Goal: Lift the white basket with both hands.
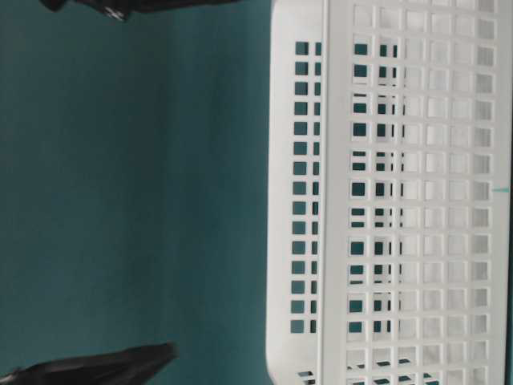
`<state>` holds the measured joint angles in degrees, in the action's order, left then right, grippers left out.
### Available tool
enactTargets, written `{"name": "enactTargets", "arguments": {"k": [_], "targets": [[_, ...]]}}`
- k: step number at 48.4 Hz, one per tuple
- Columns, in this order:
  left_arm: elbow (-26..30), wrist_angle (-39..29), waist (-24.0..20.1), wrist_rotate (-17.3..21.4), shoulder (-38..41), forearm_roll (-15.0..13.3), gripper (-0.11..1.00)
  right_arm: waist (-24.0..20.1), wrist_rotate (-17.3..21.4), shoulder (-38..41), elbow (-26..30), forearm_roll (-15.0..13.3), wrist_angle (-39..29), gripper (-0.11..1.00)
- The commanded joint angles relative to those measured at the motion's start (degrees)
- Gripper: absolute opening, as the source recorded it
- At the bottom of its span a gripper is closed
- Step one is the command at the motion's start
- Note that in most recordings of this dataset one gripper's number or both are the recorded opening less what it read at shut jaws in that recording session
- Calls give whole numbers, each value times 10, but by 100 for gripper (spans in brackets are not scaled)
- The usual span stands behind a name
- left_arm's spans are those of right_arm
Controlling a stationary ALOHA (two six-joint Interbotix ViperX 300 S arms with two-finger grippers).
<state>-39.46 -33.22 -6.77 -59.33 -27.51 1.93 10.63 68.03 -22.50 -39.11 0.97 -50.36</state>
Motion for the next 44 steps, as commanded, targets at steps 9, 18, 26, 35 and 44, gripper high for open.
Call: {"name": "enactTargets", "arguments": {"k": [9,18,26,35,44], "targets": [[9,13,1,38,-73,1,97,-4,-30,-80,8,-3,98,90],[2,55,6,117,-109,1,96,-17,-83,-128,-8,-8,251,90],[-1,113,8,191,-119,1,96,-25,-168,-156,-31,-18,372,90],[-4,172,9,272,-122,1,96,-32,-275,-176,-40,-18,408,90],[-12,220,17,370,-131,1,96,-46,-401,-190,-47,-18,420,90]]}}
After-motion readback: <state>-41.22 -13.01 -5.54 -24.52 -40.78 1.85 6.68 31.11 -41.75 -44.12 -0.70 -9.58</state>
